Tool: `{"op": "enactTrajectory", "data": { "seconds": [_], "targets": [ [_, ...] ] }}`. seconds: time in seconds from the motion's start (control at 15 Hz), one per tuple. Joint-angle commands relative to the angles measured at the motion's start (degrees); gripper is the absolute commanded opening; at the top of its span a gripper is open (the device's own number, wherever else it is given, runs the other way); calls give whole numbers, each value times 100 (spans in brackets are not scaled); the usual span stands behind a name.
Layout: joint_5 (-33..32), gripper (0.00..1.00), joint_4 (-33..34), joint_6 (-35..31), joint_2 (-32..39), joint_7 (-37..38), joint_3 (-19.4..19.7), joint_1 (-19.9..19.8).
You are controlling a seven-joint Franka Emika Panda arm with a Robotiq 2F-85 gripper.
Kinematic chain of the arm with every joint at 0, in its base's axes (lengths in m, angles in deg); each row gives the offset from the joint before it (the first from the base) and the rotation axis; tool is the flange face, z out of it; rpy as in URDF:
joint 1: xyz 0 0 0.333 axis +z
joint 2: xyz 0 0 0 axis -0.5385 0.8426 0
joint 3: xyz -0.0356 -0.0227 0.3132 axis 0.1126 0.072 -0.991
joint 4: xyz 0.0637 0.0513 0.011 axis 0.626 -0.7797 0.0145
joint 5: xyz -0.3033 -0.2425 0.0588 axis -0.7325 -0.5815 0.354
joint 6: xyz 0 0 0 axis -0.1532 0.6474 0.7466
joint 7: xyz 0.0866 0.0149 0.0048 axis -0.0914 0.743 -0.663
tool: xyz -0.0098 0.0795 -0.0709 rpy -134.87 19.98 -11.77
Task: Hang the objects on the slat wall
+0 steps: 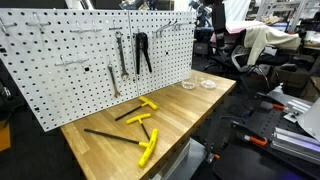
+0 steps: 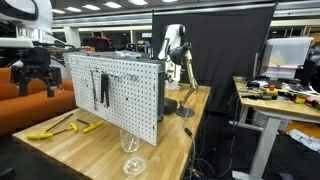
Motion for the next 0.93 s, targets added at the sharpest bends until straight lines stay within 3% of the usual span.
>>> {"op": "enactTrajectory", "data": {
  "seconds": [0.0, 0.4, 0.87],
  "targets": [
    [-3, 100, 0, 10, -25, -38, 4, -8],
    [36, 100, 11, -71, 62, -95, 15, 8],
    [677, 100, 625, -1343, 1131, -108, -874, 975]
  ]
}}
